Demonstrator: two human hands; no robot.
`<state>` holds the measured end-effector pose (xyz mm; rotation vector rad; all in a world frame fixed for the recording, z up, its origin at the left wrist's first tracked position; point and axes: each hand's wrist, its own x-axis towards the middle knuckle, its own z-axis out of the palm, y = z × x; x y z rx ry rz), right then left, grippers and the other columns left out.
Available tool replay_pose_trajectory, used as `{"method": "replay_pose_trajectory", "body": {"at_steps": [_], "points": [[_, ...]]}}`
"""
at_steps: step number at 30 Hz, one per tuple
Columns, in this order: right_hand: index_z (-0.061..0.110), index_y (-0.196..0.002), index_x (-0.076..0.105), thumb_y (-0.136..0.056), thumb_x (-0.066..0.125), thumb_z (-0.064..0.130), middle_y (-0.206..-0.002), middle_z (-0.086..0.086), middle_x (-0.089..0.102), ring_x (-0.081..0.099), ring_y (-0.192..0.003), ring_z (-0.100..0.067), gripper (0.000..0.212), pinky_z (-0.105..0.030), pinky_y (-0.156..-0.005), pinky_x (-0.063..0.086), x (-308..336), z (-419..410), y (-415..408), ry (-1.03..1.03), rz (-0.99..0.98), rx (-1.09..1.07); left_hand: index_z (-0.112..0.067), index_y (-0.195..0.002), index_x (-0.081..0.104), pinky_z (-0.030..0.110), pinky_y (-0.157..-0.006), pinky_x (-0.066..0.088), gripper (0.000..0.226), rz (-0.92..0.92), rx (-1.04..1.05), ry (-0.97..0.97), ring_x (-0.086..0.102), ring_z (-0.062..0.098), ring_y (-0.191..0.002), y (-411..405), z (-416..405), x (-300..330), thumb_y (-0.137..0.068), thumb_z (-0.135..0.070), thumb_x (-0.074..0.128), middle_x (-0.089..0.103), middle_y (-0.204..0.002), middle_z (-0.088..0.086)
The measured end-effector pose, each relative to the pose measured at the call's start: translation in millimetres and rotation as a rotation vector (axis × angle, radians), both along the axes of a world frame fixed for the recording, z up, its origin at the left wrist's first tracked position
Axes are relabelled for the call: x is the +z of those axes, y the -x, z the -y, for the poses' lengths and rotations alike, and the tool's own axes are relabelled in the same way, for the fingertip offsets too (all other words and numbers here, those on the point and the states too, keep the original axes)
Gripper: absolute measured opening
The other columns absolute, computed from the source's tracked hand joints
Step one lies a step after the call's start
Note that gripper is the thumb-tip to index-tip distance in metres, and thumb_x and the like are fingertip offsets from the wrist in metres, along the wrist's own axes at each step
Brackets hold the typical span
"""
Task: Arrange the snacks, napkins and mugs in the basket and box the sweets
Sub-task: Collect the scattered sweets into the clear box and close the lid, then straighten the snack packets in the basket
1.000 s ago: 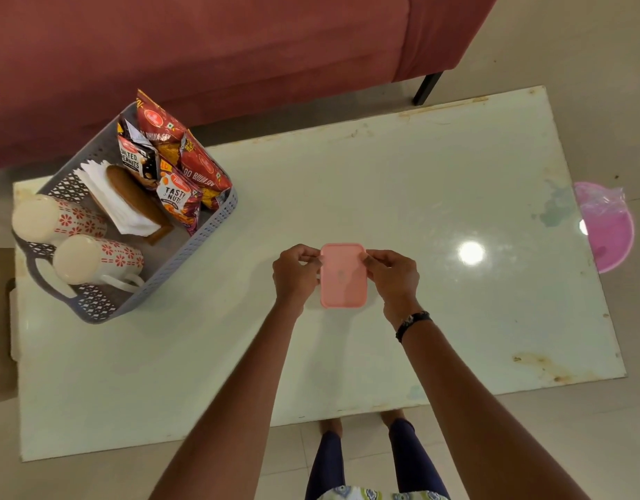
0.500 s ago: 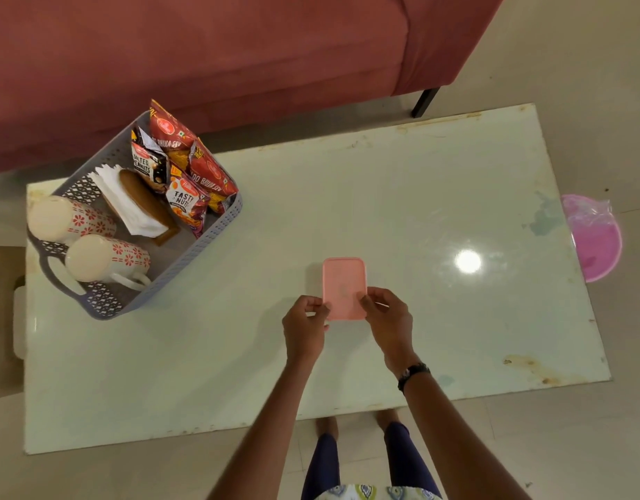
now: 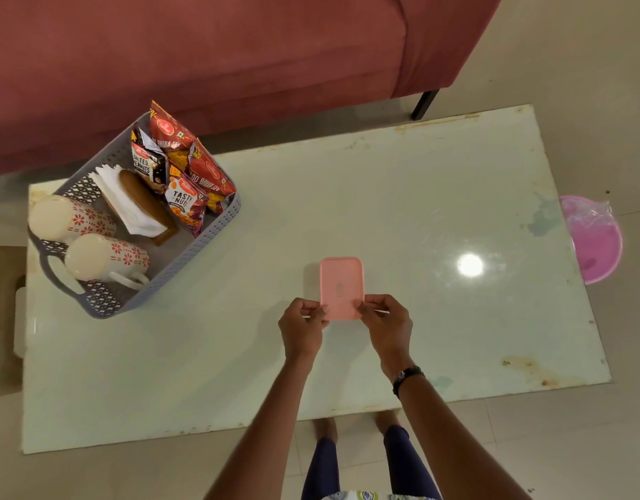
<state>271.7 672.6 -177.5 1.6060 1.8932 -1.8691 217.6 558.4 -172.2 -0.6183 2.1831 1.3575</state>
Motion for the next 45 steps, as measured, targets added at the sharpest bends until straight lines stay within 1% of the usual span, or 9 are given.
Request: {"method": "replay_pose_trajectory", "body": {"at_steps": [8,13,16,21,24,27,31,36,45], "points": [[0.006,-0.090,0.067,-0.080,0.073,0.013,-0.083,-0.004,0.068,0.066,-0.077,-0.018,0.013,-0.033,-0.079,0.058,7.7,-11.1,-0.9,0.033,-0.018,0.035,0.002,-0.089,0.062,0.014,-0.057,0.056,0.013,0.032,-0.011,-0.017,0.065,0.022,-0.069,-0.7,-6.4,11.2,-0.083,-0.008,0.068,0.061,-0.085,0.011],[0.008,-0.093,0.068,-0.082,0.071,0.014,-0.089,-0.006,0.070,0.065,-0.074,-0.015,0.013,-0.009,-0.064,0.052,17.7,-54.6,-3.0,-0.047,-0.069,0.018,-0.005,-0.092,0.063,0.019,-0.062,0.058,0.010,-0.013,-0.074,-0.081,0.063,0.021,-0.073,-2.8,-49.0,30.0,-0.082,-0.004,0.065,0.062,-0.088,0.007],[0.009,-0.094,0.070,-0.082,0.070,0.014,-0.090,-0.009,0.071,0.067,-0.079,-0.020,0.012,-0.023,-0.076,0.056,20.0,-91.0,6.6,-0.119,-0.070,-0.007,-0.009,-0.108,0.063,0.036,-0.080,0.057,0.028,-0.043,-0.182,-0.087,0.065,0.023,-0.079,4.1,-86.4,35.9,-0.081,-0.003,0.062,0.067,-0.102,0.008],[0.010,-0.096,0.072,-0.083,0.069,0.014,-0.094,-0.010,0.072,0.069,-0.088,-0.026,0.014,-0.035,-0.087,0.055,12.3,-139.5,26.1,-0.206,-0.055,-0.049,-0.019,-0.129,0.053,0.001,-0.059,0.042,0.045,0.016,-0.290,-0.199,0.060,0.012,-0.090,15.2,-134.2,42.3,-0.086,-0.007,0.056,0.059,-0.112,-0.007],[0.007,-0.102,0.071,-0.084,0.065,0.011,-0.102,-0.011,0.072,0.067,-0.091,-0.022,0.019,-0.029,-0.085,0.053,8.0,-150.7,30.5,-0.219,-0.032,-0.035,-0.024,-0.126,0.056,0.000,-0.051,0.038,0.042,0.052,-0.328,-0.247,0.059,0.007,-0.085,18.5,-144.2,39.5,-0.087,-0.008,0.053,0.059,-0.112,-0.009],[0.007,-0.105,0.069,-0.086,0.061,0.007,-0.106,-0.012,0.071,0.066,-0.092,-0.022,0.021,-0.026,-0.083,0.051,4.6,-151.5,29.0,-0.190,0.003,-0.011,-0.027,-0.128,0.054,0.009,-0.060,0.042,0.043,0.079,-0.369,-0.238,0.057,0.000,-0.079,20.4,-142.9,33.0,-0.087,-0.013,0.053,0.061,-0.120,-0.007],[0.006,-0.112,0.062,-0.089,0.057,0.004,-0.113,-0.008,0.061,0.059,-0.092,-0.015,0.024,-0.023,-0.077,0.045,16.7,-136.0,32.7,-0.392,-0.060,0.030,-0.021,-0.138,0.044,0.021,-0.082,0.044,0.050,0.095,-0.342,-0.219,0.059,0.016,-0.112,20.4,-125.7,33.3,-0.090,-0.016,0.055,0.050,-0.139,-0.004],[0.010,-0.103,0.065,-0.091,0.048,0.003,-0.105,-0.001,0.061,0.059,-0.086,-0.012,0.021,-0.018,-0.073,0.049,51.4,-85.8,78.8,-0.542,-0.273,0.204,-0.011,-0.126,0.052,0.036,-0.090,0.050,0.037,-0.136,-0.175,-0.125,0.063,0.021,-0.103,44.7,-71.2,50.0,-0.089,-0.005,0.052,0.058,-0.129,0.002],[0.006,-0.099,0.068,-0.092,0.050,0.006,-0.104,-0.008,0.070,0.063,-0.095,-0.020,0.019,-0.030,-0.088,0.052,81.4,50.3,212.3,-0.562,-0.482,0.622,0.008,-0.114,0.057,0.026,-0.092,0.044,0.037,-0.620,0.065,0.250,0.058,0.035,-0.107,137.7,114.3,75.5,-0.080,0.002,0.043,0.061,-0.115,0.025]]}}
